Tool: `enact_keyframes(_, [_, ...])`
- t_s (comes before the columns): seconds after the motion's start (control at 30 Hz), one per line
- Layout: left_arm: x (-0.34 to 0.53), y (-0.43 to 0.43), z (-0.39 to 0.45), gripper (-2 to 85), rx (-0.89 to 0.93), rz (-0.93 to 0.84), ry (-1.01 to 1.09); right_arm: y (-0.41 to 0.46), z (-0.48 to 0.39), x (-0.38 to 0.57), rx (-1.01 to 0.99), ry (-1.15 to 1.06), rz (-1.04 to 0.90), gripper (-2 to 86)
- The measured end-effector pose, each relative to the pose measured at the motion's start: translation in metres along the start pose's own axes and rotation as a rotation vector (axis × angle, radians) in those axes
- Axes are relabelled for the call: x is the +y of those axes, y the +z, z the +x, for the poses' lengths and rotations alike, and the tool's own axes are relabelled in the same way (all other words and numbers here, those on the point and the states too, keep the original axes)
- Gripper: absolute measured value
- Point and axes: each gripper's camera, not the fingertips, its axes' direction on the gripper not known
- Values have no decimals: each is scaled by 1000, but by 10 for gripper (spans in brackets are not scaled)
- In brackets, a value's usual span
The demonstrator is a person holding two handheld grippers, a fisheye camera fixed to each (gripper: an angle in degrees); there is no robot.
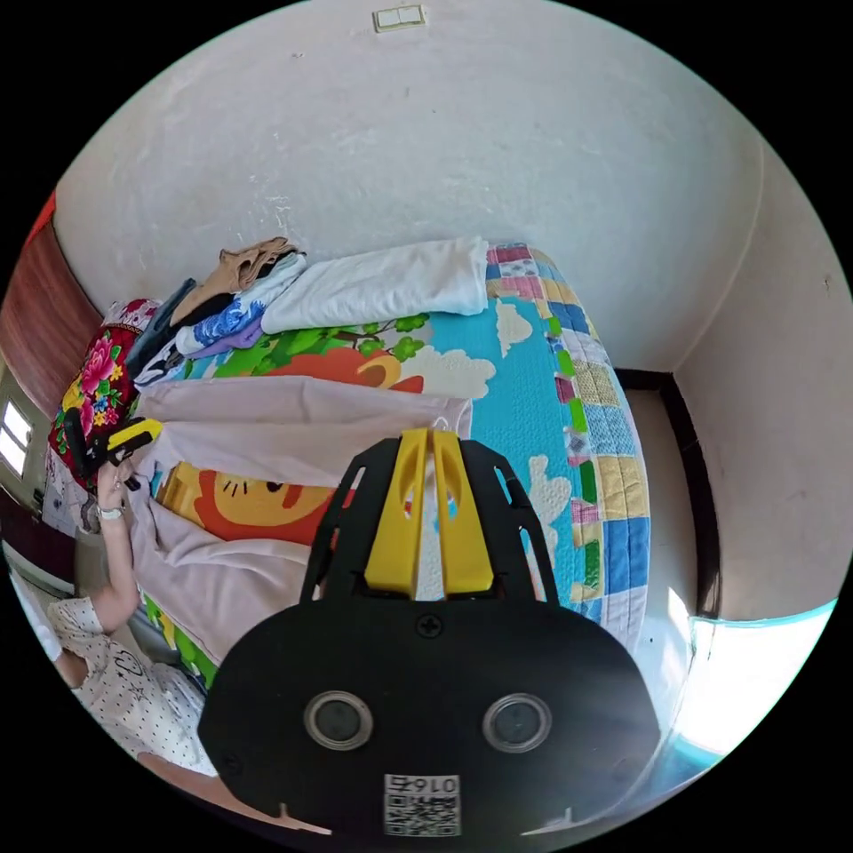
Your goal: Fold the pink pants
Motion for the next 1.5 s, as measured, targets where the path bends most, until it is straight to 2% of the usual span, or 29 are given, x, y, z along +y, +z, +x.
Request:
enact_keyframes(0.03, [-2,-8,-2,-10,-9,47,4,-2,-6,-3,0,-8,32,1])
enact_keyframes(0.07, [-3,-13,0,-10,-4,72,26,-15,-17,-7,15,-19,151,1])
enact_keyframes(0.1, [-2,-27,9,-10,5,115,97,-35,-29,-3,11,-55,335,0])
enact_keyframes(0.17, [1,-42,27,-10,22,135,258,-59,-38,10,13,-98,535,0])
enact_keyframes(0.2, [4,-44,39,-10,70,90,378,-66,-36,16,-3,-140,550,0])
enact_keyframes(0.23, [5,-39,49,-10,120,24,465,-67,-34,18,-13,-159,524,0])
enact_keyframes(0.33, [-3,-13,70,-10,213,-150,585,-54,-13,28,-22,-202,256,1])
enact_keyframes(0.4, [-9,6,80,-10,190,-269,616,-31,1,44,-10,-216,39,1])
enact_keyframes(0.5, [-15,31,89,-10,165,-398,645,-3,4,60,2,-226,-128,2])
enact_keyframes(0.67, [-33,31,76,-10,227,-382,576,6,-16,63,31,-292,-77,7])
enact_keyframes(0.77, [-42,39,67,-10,260,-415,529,21,-12,58,7,-264,-241,19])
enact_keyframes(0.83, [-48,42,63,-10,274,-418,510,10,-3,48,-30,-181,-177,33])
enact_keyframes(0.9, [-52,42,63,-10,273,-415,513,-9,7,34,6,-44,3,52])
enact_keyframes(1.03, [-59,45,65,-10,260,-418,524,-11,-11,7,144,-14,120,64])
enact_keyframes(1.2, [-66,48,63,-10,266,-416,514,60,-52,-45,190,-119,-109,101])
enact_keyframes(1.27, [-69,49,61,-10,273,-416,496,80,-57,-55,220,-101,-125,105])
enact_keyframes(1.4, [-74,53,58,-10,274,-421,462,119,-56,-69,197,-55,-209,59])
enact_keyframes(1.5, [-77,56,57,-10,248,-419,440,122,-68,-77,219,-96,-151,22])
